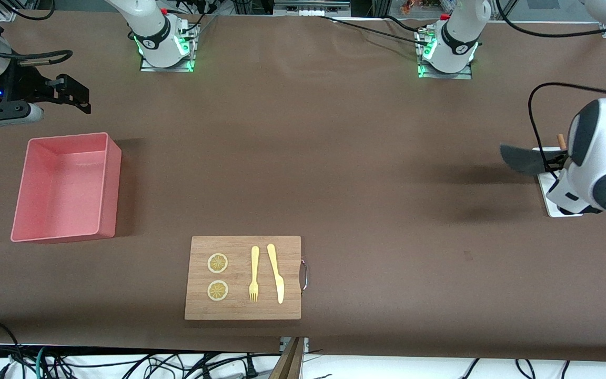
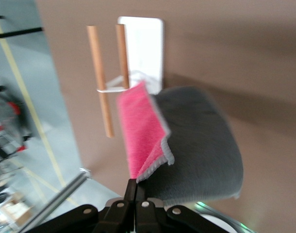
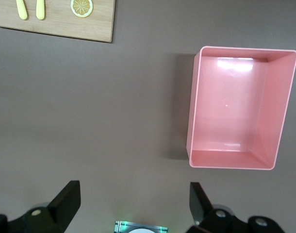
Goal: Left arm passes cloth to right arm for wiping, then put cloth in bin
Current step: 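Lift the cloth off the stand and carry it toward the table middle, then grasp the cloth with the right gripper beside the left gripper, then pull the cloth away with the right gripper while the left gripper withdraws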
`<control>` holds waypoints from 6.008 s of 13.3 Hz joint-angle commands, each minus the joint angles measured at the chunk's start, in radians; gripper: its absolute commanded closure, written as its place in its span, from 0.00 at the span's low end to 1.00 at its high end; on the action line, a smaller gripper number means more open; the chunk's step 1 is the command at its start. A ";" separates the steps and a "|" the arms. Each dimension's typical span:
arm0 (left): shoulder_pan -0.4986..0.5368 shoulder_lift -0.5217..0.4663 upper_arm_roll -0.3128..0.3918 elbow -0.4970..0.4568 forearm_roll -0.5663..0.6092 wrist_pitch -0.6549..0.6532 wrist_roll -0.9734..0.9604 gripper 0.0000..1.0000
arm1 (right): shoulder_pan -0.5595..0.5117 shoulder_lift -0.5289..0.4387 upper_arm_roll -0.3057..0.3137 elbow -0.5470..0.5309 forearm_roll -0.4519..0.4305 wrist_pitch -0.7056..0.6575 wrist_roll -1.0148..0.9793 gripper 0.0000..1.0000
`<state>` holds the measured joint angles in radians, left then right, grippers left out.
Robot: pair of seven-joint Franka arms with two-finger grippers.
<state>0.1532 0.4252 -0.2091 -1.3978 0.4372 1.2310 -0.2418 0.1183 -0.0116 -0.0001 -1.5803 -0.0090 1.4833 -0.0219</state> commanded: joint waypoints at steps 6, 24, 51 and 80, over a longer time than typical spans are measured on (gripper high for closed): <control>-0.061 0.017 -0.026 0.149 -0.551 -0.082 -0.244 1.00 | 0.000 -0.001 0.000 0.008 -0.012 -0.011 -0.006 0.01; -0.401 0.043 -0.021 0.174 -1.156 0.519 -0.951 1.00 | 0.080 0.094 0.043 0.016 0.203 -0.036 -0.292 0.00; -0.523 0.053 -0.023 0.163 -1.447 0.857 -1.297 1.00 | 0.282 0.438 0.045 0.120 0.771 0.482 -1.093 0.77; -0.242 0.004 -0.009 0.164 -0.829 0.311 -0.698 0.00 | 0.080 0.205 -0.050 -0.246 0.113 0.287 -0.540 1.00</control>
<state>-0.1043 0.4444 -0.2116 -1.2243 -0.4633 1.5897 -1.0593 0.2007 0.2378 -0.0346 -1.6895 0.1327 1.6946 -0.6263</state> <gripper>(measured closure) 0.000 0.978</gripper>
